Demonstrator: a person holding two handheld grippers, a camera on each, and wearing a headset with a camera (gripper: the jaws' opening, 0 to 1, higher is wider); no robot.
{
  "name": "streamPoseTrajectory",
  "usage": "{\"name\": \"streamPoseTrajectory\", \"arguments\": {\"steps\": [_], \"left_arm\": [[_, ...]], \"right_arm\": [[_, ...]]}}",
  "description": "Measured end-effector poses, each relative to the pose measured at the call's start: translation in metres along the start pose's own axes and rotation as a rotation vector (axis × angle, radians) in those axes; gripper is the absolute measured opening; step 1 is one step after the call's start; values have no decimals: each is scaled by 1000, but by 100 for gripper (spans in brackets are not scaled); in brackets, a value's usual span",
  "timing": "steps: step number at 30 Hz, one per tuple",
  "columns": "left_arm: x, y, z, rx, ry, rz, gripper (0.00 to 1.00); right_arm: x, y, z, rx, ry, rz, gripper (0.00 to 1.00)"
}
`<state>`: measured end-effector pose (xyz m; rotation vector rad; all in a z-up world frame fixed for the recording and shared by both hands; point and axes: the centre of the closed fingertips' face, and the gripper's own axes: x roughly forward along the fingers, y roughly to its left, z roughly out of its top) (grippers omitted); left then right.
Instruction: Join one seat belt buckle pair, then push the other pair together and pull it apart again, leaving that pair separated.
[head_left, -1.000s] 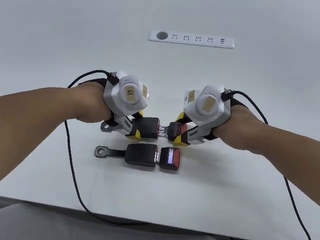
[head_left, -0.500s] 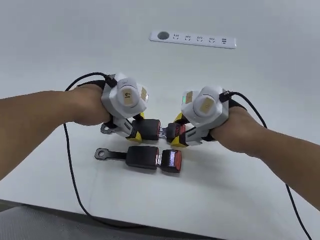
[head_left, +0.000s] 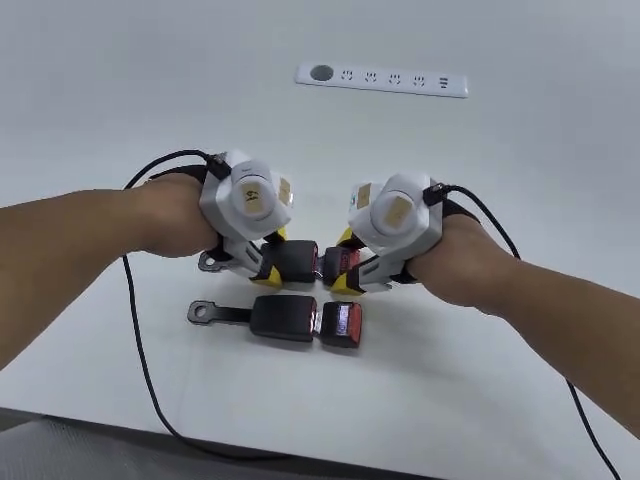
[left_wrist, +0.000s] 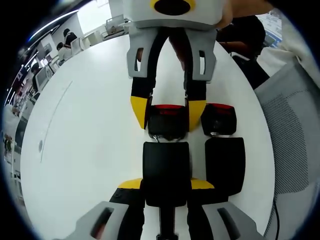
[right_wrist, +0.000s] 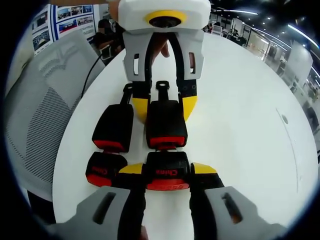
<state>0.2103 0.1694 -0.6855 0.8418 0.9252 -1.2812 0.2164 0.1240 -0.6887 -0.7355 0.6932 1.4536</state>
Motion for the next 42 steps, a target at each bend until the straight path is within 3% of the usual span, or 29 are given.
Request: {"name": "streamPoseTrajectory", "arguments": {"steps": [15,21,30,34,42], "left_arm": [[6,7,-10,-17,3,0,33],[7,6,-10,-18,0,1,33],[7,6,-9,-17,16,0,33],[7,7,-9,-15,14,-1,33],[7,7,-9,-18,8,2,33]], "right_arm": [[-3,1,-3,16,-3,-4,32],[-9,1,-12,8,10,1,32],[-14,-1,-17,6,-18,12,32],[-22,1,-27,10,-10,5,33],[-51,4,-69,25,27,-16,33]]}}
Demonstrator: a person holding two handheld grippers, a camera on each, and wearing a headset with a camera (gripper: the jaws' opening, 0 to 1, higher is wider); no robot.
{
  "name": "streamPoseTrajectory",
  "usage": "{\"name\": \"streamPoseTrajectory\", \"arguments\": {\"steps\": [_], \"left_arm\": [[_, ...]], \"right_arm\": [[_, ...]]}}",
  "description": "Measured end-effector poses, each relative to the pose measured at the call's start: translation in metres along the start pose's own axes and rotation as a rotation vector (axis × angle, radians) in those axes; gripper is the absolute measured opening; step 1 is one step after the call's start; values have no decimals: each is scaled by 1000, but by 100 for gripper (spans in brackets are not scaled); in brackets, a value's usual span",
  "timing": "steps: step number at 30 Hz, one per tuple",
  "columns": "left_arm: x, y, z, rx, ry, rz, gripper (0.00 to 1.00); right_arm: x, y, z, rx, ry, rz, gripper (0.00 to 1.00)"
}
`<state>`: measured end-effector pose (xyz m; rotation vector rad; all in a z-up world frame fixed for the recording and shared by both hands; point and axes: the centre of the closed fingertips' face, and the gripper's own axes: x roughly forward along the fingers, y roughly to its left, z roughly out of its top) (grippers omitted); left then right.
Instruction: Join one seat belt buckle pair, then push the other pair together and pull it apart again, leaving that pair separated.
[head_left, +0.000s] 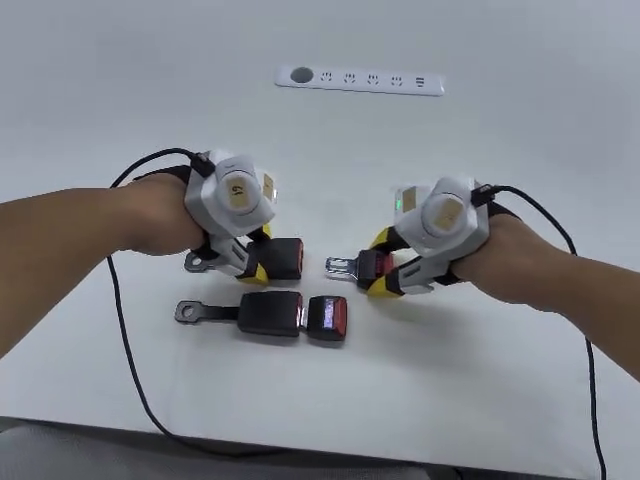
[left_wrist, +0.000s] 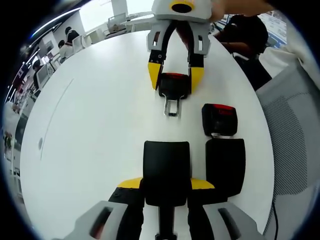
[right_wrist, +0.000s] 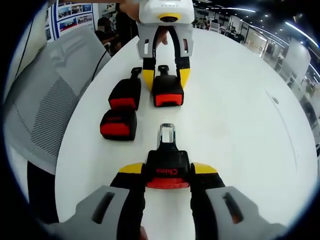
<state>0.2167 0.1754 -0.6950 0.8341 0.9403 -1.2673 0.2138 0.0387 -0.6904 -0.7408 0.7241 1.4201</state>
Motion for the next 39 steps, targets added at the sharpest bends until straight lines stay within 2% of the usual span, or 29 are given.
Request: {"name": "streamPoseTrajectory", "arguments": {"steps": [3,10,14,17,18,22,24,25,27,28,29,30,31,34,36,39], "left_arm": [[0,0,1,3,6,-1,33],[1,1,-1,14,14,0,34],[0,1,0,24,20,-1,34],[0,1,1,25,29,-2,34],[0,0,1,22,33,-2,34],[0,0,1,22,45,3,34],[0,0,3,52,73,20,35],[-1,2,4,75,79,34,38],[-1,2,5,54,87,46,47],[-3,4,4,53,77,53,52],[-4,4,9,87,42,57,54],[-7,1,10,92,37,55,52],[-12,4,10,50,36,84,53],[-25,6,16,33,7,128,57],[-33,3,19,4,-18,158,59],[-44,-8,28,-25,-68,184,60]], "right_arm": [[-12,-4,-16,15,18,-14,33],[-27,-8,-48,38,64,-22,33],[-34,-7,-56,37,84,-23,34],[-38,-5,-56,44,85,-21,34],[-37,-7,-57,68,91,-29,35],[-37,-12,-57,52,97,-58,41],[-40,-4,-52,55,96,-53,41],[-38,-6,-56,62,97,-61,41],[-38,-5,-55,76,86,-68,43],[-40,-3,-54,82,82,-70,42],[-41,-4,-54,91,76,-82,43],[-42,-3,-52,104,67,-87,43],[-50,2,-44,114,52,-99,44],[-55,5,-32,144,11,-135,48],[-57,12,-18,153,-25,-146,51],[-59,22,-4,158,-58,-170,54]]}}
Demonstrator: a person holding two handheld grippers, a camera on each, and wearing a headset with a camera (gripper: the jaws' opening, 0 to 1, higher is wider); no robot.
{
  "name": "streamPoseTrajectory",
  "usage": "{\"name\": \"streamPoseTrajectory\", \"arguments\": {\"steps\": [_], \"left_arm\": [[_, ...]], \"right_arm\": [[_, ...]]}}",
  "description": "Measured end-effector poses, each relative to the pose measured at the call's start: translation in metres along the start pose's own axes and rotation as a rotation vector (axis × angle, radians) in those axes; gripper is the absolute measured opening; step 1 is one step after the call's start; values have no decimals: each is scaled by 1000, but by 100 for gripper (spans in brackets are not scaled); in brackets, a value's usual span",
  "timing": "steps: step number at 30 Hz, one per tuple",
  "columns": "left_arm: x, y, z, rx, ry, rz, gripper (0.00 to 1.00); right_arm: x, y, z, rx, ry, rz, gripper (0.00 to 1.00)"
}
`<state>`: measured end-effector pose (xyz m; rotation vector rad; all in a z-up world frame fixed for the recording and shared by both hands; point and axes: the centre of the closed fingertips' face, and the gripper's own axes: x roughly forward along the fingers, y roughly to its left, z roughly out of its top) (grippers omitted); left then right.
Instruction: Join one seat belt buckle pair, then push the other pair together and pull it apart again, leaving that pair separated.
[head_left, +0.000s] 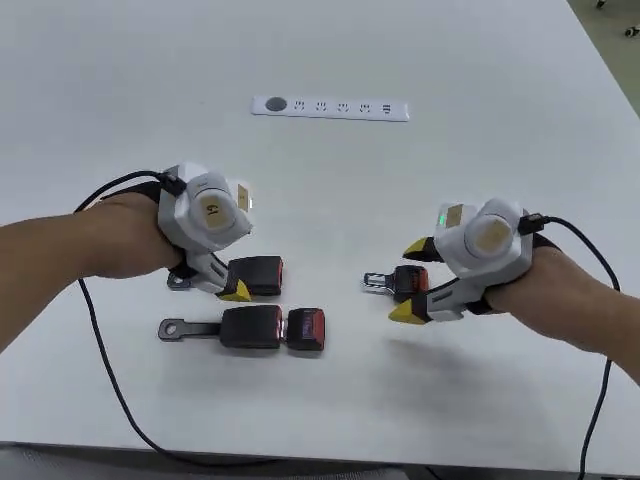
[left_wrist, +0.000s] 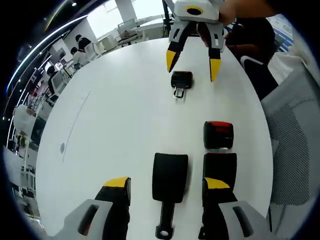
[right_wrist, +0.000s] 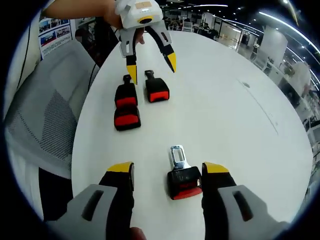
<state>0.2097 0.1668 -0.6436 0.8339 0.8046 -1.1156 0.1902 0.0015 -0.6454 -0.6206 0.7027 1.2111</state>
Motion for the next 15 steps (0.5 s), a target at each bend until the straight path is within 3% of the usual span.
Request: {"name": "streamPoseTrajectory", "arguments": {"steps": [2,5,9,13,15], "left_arm": [[-8,-7,14,12,-89,19,60],[-21,-21,26,-40,-154,46,65],[-35,-36,23,-58,-164,69,71],[-48,-47,9,-111,-192,109,75],[-52,-52,-1,-144,-180,119,77]], "right_arm": [[1,9,9,22,-29,-6,54],[-3,25,18,17,-39,-34,58],[-8,35,18,56,-66,-67,64],[-17,46,13,97,-80,-86,67],[-26,48,8,123,-85,-107,70]]}}
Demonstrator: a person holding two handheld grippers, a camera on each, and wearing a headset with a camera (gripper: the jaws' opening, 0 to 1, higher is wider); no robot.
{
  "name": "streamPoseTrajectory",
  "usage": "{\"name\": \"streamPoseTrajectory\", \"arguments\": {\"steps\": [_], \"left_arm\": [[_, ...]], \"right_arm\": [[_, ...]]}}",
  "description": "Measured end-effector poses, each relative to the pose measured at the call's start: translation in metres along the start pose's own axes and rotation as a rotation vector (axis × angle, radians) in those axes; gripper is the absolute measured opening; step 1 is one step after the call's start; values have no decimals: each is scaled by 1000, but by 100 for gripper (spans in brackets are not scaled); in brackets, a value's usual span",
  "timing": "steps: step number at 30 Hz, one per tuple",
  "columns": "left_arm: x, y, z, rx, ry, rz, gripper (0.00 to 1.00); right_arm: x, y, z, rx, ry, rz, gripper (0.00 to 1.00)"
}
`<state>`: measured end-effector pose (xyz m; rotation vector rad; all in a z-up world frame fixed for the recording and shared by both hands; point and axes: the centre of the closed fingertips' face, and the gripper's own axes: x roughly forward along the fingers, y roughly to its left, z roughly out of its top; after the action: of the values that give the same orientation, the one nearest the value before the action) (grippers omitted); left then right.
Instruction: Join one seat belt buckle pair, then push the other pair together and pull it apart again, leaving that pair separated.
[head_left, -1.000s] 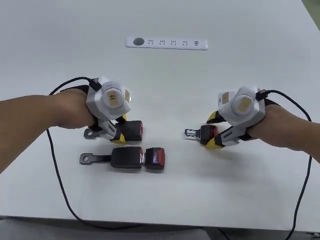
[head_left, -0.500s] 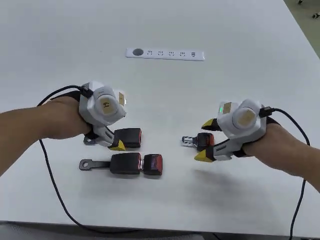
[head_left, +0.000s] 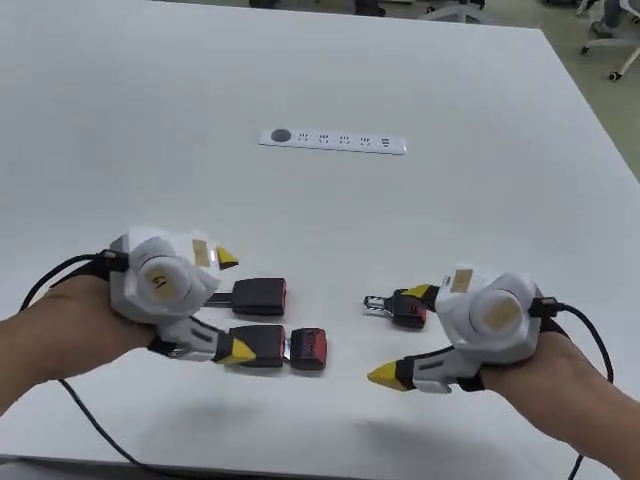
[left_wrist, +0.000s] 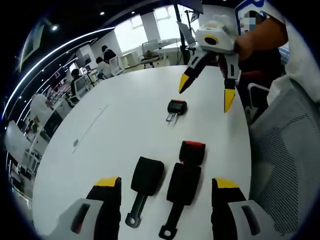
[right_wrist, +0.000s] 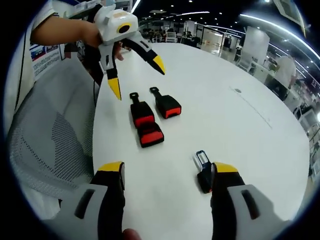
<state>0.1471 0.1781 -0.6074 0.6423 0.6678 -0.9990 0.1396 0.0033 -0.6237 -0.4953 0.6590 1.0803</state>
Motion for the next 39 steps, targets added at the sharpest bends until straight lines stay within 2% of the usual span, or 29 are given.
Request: {"name": "streamPoseTrajectory", "arguments": {"steps": [1,4,9,13,17,19,20,23,26,33,39], "left_arm": [[-4,-2,-8,-28,6,4,78],[-13,-8,-23,-45,12,10,81],[-30,-8,-44,-141,16,52,85],[-36,-9,-55,-202,18,77,88],[-40,-9,-64,-245,4,106,92],[-43,-8,-70,-263,5,116,96],[-47,-7,-72,-283,5,125,97],[-53,-5,-80,-325,-13,146,100],[-59,2,-88,-351,-28,163,100],[-63,-1,-82,-366,-46,176,100],[-63,-3,-85,-413,-43,182,100]], "right_arm": [[-4,0,-5,16,-3,-13,71],[-15,1,-11,52,-11,-32,72],[-30,1,-25,114,-20,-65,78],[-34,0,-38,157,-20,-82,83],[-36,-1,-42,181,-35,-94,88],[-37,0,-40,187,-44,-97,90],[-41,1,-34,193,-55,-104,92],[-43,2,-27,194,-75,-115,100],[-44,3,-23,196,-88,-122,100],[-40,3,-24,218,-96,-128,100],[-42,8,-19,230,-107,-133,99]]}}
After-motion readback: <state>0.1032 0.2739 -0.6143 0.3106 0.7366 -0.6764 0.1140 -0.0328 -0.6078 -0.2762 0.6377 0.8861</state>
